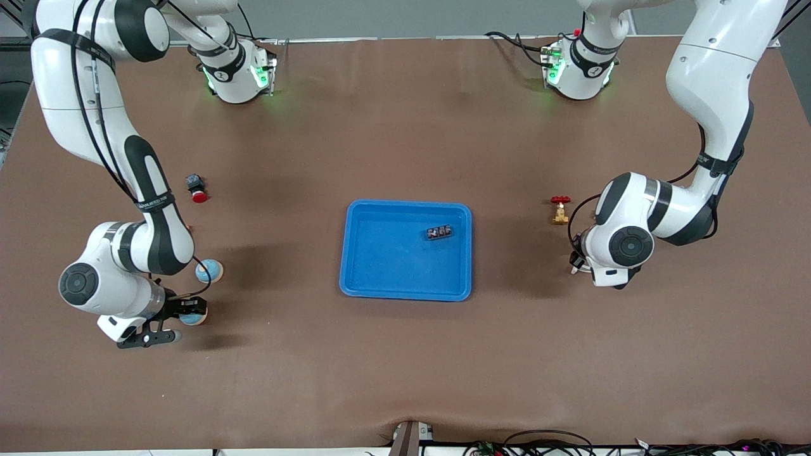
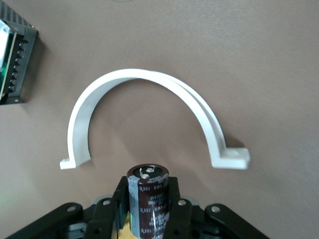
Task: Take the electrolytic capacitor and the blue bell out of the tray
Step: 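Lower the second bell beside the first bell with the right gripper, then release the capacitor near the white arc while the right gripper releases the bell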
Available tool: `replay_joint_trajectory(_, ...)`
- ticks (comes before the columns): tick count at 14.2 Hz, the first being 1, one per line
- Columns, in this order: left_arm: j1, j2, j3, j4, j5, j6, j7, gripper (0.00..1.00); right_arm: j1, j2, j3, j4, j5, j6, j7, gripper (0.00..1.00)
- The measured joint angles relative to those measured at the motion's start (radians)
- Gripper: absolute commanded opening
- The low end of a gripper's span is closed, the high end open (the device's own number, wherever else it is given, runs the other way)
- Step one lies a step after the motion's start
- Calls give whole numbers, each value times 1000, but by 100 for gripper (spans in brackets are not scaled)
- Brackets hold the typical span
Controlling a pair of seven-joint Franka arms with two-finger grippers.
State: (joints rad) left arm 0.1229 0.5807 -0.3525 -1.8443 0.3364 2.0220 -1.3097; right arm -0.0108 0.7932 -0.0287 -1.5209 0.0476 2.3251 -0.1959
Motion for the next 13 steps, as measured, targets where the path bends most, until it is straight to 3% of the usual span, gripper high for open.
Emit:
replay_joint_trajectory(1, 7, 2, 0, -8, 2, 7, 0, 39, 0, 0, 1, -11, 0, 16, 0, 0)
replay_joint_trajectory(2, 13, 4, 1, -13, 4, 9, 0, 78, 0, -2, 2, -19, 0, 27, 0, 0)
replay_joint_trajectory(3, 14, 7, 1, -16, 4, 11, 1, 100, 0, -5, 2, -22, 0, 28, 0, 0)
replay_joint_trajectory(7, 11, 12, -5, -9, 4, 19, -5, 100, 0, -5, 2, -25, 16, 31, 0, 0)
replay_joint_trajectory(8, 7, 11, -10, 2, 4, 19, -18, 100, 0, -6, 2, -26, 19, 31, 0, 41)
replay_joint_trajectory(9, 0, 8, -14, 15, 4, 19, -44, 100, 0, -6, 2, -26, 22, 31, 0, 99)
replay_joint_trajectory(13, -72, -7, -67, 78, 2, 19, -261, 100, 0, -7, 3, -28, 27, 32, 0, 100)
